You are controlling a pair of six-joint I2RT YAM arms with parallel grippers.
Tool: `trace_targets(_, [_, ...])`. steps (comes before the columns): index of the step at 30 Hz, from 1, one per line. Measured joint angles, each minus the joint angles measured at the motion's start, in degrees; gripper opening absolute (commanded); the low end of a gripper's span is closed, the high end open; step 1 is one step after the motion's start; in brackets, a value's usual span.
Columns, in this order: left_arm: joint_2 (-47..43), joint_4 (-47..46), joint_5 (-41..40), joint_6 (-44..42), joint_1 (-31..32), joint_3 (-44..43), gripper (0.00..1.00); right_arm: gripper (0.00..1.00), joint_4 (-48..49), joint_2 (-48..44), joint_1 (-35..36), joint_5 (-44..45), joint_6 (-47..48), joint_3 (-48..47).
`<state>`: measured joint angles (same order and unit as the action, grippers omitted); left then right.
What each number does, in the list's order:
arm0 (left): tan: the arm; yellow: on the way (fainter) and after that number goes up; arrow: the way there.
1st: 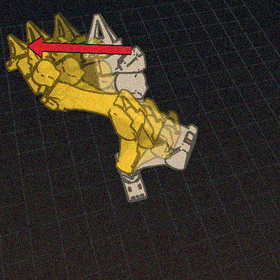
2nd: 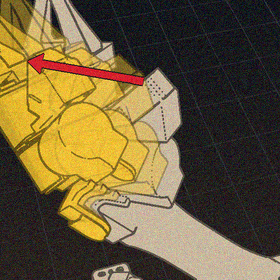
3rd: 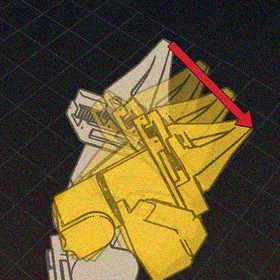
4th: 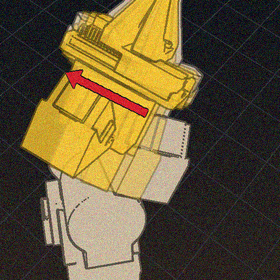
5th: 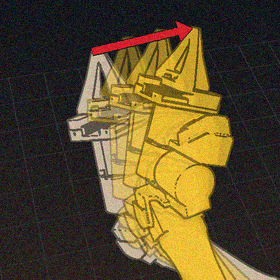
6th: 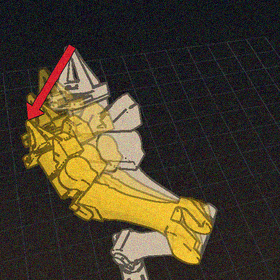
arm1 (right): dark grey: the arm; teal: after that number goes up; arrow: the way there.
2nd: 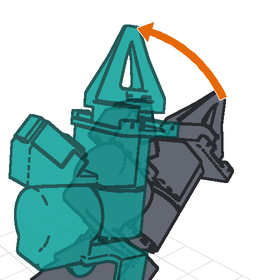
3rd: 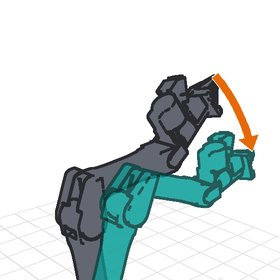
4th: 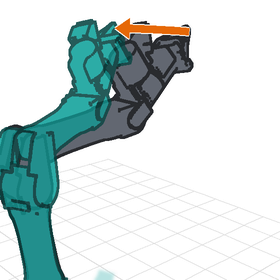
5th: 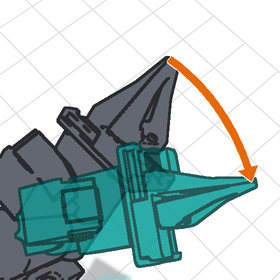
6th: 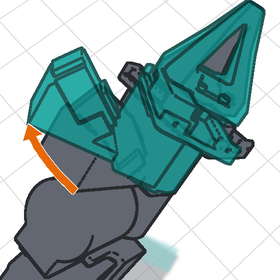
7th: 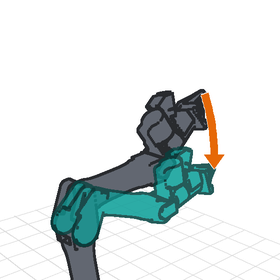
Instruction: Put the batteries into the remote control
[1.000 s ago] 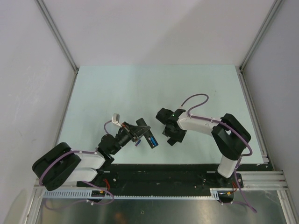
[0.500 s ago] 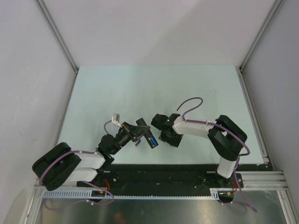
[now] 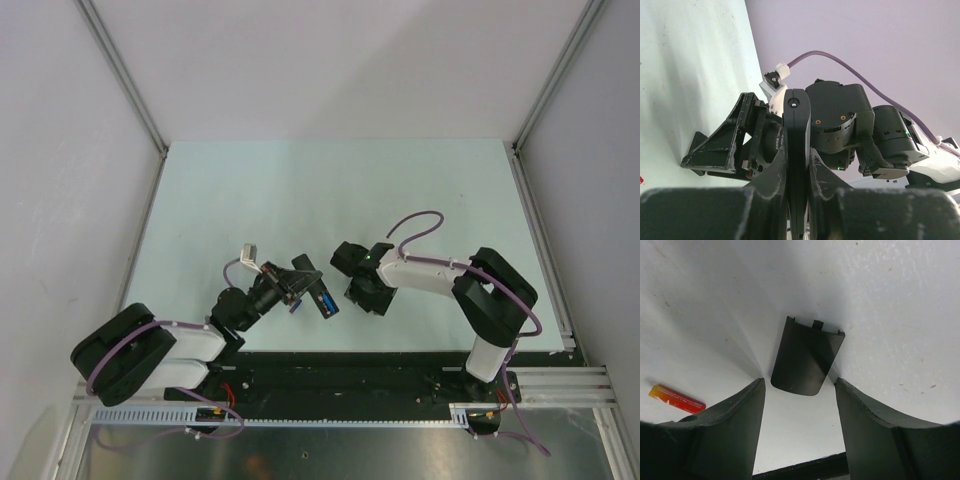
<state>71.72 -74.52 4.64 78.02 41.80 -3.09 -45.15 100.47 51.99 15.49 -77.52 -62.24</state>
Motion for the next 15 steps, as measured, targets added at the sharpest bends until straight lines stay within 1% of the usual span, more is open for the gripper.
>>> trace_targets(2, [0.3,0.0,0.0,0.0,0.0,0.0,0.0,0.59,-0.1,0.0,-0.2,-0.3,-0.1,0.0])
trace_targets(5, [0.4,0.0,0.0,0.0,0.0,0.0,0.0,0.51,-0.4,0.0,-0.5,-0.5,-0.3,0.2])
trace_targets(6, [0.4,0.0,0.0,0.0,0.0,0.0,0.0,0.46,-0.6,0.0,-0.6,-0.6,-0.3,0.3])
trace_targets(8, [0.4,0.0,0.0,0.0,0.0,0.0,0.0,0.4,-0.9,-0.1,-0.8,-0.8,-0.2,0.5])
trace_targets(9, [0.4,0.0,0.0,0.0,0.0,0.0,0.0,0.35,-0.8,-0.3,-0.9,-1.0,-0.1,0.8])
trace_targets(11, [0.4,0.0,0.0,0.0,0.0,0.0,0.0,0.31,-0.2,-0.9,-1.2,-1.4,0.4,1.5])
trace_targets(12, [0.4,0.0,0.0,0.0,0.0,0.0,0.0,0.26,0.2,-1.2,-1.4,-1.7,0.9,2.0])
trace_targets(15, [0.5,0.0,0.0,0.0,0.0,0.0,0.0,0.23,1.7,-2.0,-1.8,-2.6,3.7,3.0])
